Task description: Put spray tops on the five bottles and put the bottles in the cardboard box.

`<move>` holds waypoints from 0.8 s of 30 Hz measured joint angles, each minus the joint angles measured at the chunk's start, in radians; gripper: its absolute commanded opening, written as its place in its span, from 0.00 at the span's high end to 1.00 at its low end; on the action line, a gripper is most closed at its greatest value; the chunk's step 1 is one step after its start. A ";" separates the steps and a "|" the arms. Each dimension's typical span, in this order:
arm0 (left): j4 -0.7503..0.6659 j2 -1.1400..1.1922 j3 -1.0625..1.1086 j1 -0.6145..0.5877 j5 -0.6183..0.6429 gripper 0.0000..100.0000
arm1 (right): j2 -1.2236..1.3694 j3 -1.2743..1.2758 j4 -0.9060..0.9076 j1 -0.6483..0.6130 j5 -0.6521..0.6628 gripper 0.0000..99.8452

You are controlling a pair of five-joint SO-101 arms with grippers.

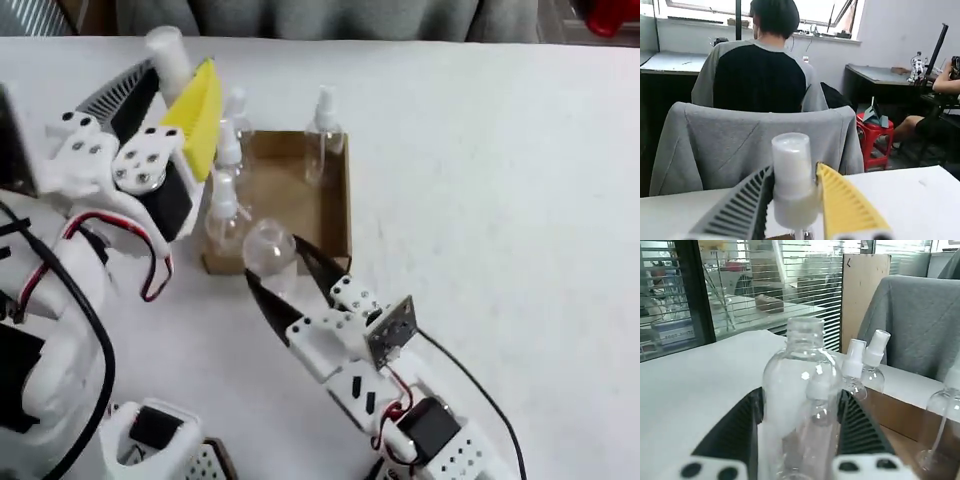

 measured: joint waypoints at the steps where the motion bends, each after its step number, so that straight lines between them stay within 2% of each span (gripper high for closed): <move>1: 0.015 0.000 0.000 0.000 0.000 0.98 | 0.000 0.000 0.000 0.000 0.000 0.98; 9: 0.052 0.000 0.000 0.000 0.002 0.98 | 0.000 0.000 0.000 0.000 0.000 0.98; 14: 0.051 0.000 0.000 0.000 0.052 0.98 | 0.000 0.000 0.025 0.000 0.000 0.98; 18: -0.009 -0.006 0.029 0.000 0.057 0.98 | 0.000 0.000 0.046 -0.025 0.000 0.98; 24: -0.066 0.003 0.192 0.000 0.057 0.98 | 0.000 0.000 0.046 -0.020 0.000 0.98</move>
